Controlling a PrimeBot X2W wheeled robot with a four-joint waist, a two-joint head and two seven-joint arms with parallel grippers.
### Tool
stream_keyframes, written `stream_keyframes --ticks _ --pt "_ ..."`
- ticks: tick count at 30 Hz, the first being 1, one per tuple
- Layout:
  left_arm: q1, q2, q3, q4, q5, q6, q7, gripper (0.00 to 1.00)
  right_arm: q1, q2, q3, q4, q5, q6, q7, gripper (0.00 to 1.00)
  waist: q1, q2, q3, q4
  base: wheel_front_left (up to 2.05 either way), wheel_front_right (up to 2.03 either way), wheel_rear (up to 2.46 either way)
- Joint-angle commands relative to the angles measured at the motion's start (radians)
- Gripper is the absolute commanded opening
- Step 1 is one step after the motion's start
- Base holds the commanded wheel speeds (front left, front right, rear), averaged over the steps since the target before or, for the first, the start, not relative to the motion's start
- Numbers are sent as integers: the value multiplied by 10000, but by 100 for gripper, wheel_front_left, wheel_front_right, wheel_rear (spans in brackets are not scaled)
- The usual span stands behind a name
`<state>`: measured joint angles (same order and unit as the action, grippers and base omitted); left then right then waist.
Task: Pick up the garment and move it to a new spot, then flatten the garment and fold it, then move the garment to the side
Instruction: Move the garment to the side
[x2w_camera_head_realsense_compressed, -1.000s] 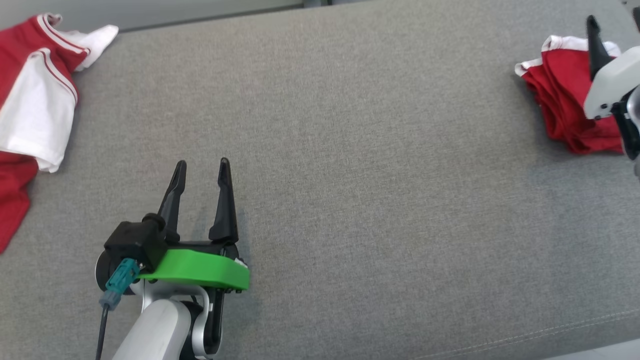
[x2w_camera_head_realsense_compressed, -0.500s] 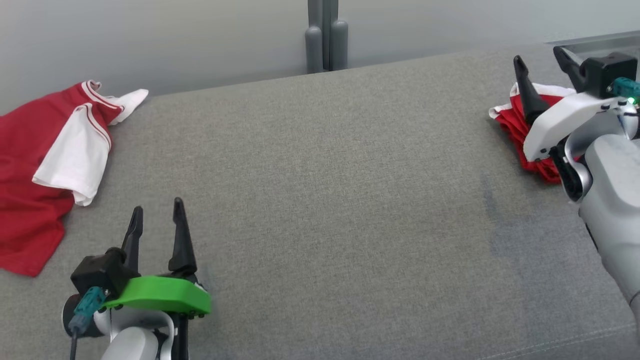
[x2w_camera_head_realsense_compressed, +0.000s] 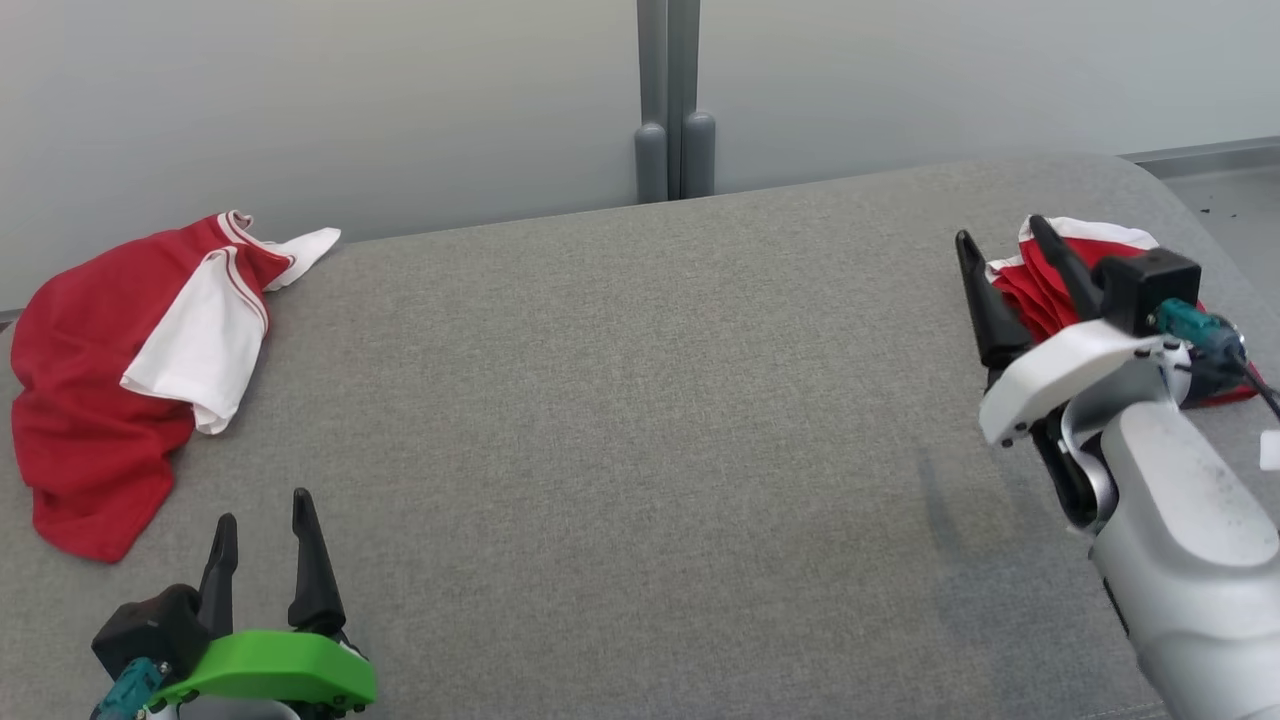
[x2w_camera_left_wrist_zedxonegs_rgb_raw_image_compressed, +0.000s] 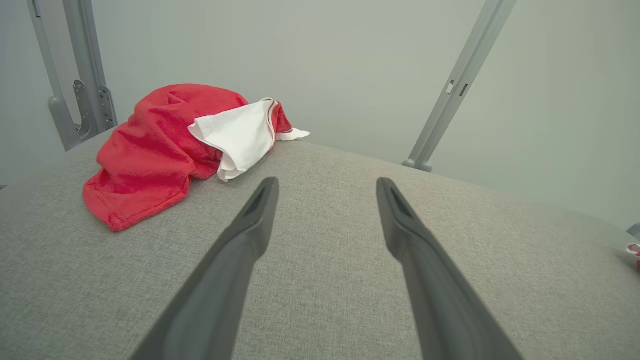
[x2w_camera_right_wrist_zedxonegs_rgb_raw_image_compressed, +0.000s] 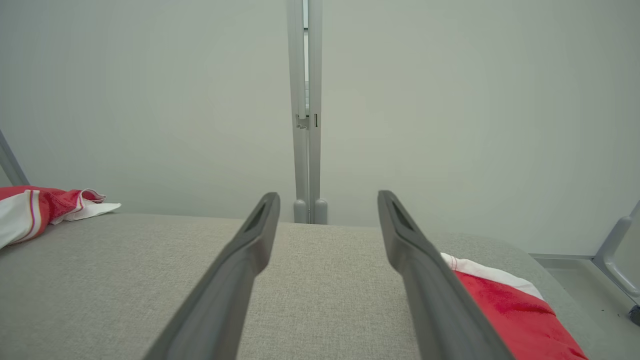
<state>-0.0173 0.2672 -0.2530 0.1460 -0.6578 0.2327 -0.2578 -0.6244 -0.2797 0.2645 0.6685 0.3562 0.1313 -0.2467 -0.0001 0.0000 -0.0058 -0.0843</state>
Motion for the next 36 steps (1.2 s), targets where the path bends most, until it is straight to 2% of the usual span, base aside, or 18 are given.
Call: stream_keyframes --ticks 1,9,11,17,25,36 --pt "205 0 62 -42 -41 5 -74 100 462 161 -178 -306 -83 -10 99 100 1 0 -66 92 0 0 0" --pt "776 -15 58 -212 88 -86 -69 100 2741 1087 -1629 -3062 -1024 -10 962 100 1 0 -101 266 0 0 0" --pt "888 5 47 -242 161 -149 -74 100 3611 1488 -1858 -4109 -1339 -9 1438 100 1 0 -95 314 0 0 0" --pt "1064 -74 134 -382 350 -236 -80 100 4947 2048 -2053 -5669 -1672 -7 2017 100 1 0 -93 343 0 0 0" --pt "1141 -75 90 -486 808 -354 -80 100 5845 2273 -2062 -6677 -1773 -7 2427 100 1 0 -160 376 0 0 0" --pt "922 -123 -49 -391 1088 -581 -75 100 6243 2283 -2046 -6759 -1403 -7 2357 100 1 0 -296 415 0 0 0"
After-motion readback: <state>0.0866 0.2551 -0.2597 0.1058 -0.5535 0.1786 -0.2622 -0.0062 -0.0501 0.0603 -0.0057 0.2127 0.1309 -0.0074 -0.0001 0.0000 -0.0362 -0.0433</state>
